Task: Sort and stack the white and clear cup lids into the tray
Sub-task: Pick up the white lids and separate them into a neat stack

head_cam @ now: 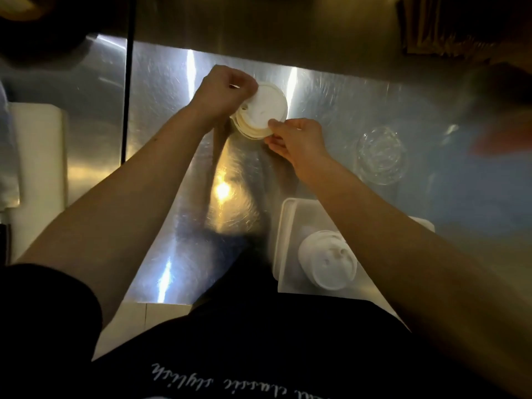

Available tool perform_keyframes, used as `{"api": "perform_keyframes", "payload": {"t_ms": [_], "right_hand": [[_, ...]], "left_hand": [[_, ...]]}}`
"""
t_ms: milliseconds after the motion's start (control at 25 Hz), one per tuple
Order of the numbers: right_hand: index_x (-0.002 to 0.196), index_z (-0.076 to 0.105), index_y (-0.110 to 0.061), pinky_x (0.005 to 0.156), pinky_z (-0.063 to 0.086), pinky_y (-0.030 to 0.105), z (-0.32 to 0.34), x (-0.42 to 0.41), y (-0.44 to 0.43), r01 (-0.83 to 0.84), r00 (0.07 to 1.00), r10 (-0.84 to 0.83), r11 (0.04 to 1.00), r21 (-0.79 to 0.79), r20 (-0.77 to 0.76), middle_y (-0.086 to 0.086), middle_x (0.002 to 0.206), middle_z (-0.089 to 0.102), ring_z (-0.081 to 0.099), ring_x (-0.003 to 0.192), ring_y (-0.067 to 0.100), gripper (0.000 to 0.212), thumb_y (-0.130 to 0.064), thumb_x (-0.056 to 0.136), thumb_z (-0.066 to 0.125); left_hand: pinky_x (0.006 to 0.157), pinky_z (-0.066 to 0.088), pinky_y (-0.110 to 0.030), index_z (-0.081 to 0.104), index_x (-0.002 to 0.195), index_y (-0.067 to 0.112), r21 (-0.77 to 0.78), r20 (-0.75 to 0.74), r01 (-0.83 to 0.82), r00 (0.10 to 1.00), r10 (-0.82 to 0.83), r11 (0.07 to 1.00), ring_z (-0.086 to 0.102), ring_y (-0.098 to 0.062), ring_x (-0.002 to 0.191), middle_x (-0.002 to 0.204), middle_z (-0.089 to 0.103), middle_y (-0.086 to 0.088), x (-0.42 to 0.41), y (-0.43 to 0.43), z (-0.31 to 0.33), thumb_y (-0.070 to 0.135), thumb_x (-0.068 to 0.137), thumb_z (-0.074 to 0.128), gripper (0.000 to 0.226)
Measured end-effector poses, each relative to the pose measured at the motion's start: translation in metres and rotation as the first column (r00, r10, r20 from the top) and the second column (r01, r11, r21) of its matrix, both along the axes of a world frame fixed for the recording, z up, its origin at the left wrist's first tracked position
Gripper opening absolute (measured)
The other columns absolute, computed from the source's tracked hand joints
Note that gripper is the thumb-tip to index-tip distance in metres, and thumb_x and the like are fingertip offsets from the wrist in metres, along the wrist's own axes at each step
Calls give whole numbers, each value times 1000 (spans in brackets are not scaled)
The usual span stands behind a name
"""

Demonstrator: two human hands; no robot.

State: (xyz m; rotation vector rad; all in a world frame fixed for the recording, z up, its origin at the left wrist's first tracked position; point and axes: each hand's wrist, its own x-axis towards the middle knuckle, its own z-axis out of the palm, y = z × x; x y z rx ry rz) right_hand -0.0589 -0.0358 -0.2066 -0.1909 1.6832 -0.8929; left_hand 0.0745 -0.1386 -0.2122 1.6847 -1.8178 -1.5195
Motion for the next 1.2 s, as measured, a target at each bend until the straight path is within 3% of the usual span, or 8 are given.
{"api": "perform_keyframes", "payload": {"t_ms": [200,280,360,560,1040,1200], "right_hand": [[100,61,-7,83,62,33,-13,1,0,12,999,-13,999,38,36,18,110,69,74,93,26,19,-13,87,72],[96,61,-8,83,62,34,-14,1,0,15,999,-16,999,33,28,18,108,70,74,90,25,15,-13,87,72],[94,60,-10,83,62,35,-16,1,-1,18,1000,-18,999,30,3,18,106,69,74,88,25,15,-12,86,73],[117,52,-9,80,63,36,-24,-1,3,23,999,-22,999,49,-23,17,111,66,75,88,27,40,-12,84,75],[119,61,-12,68,62,27,-24,0,-2,49,986,-40,997,53,-163,11,118,64,71,87,24,39,-8,82,73],[110,64,-10,73,64,35,-28,2,-3,62,966,-39,995,79,-256,12,100,70,70,72,20,29,-10,82,73]], "left_hand": [[82,42,-16,68,118,14,12,12,63,998,-63,998,56,-11,110,128,64,0,-6,-6,-5,29,95,58,29],[78,42,-12,67,119,13,3,16,72,997,-72,997,56,-9,107,129,64,-1,-6,-6,-6,28,95,57,30],[81,43,-13,66,120,13,-1,15,70,997,-70,998,58,-11,109,129,64,-2,-6,-5,-7,26,95,57,30],[93,46,-22,65,122,11,8,24,80,997,-80,997,60,-17,117,131,64,-4,-5,-1,-9,23,94,59,31],[97,48,-26,65,123,13,-31,52,101,994,-99,994,62,-18,115,127,66,-6,-3,2,-7,19,92,62,32],[90,47,-23,65,121,13,-38,88,94,992,-90,995,63,-18,112,124,67,-6,-2,4,-9,22,91,64,32]]}}
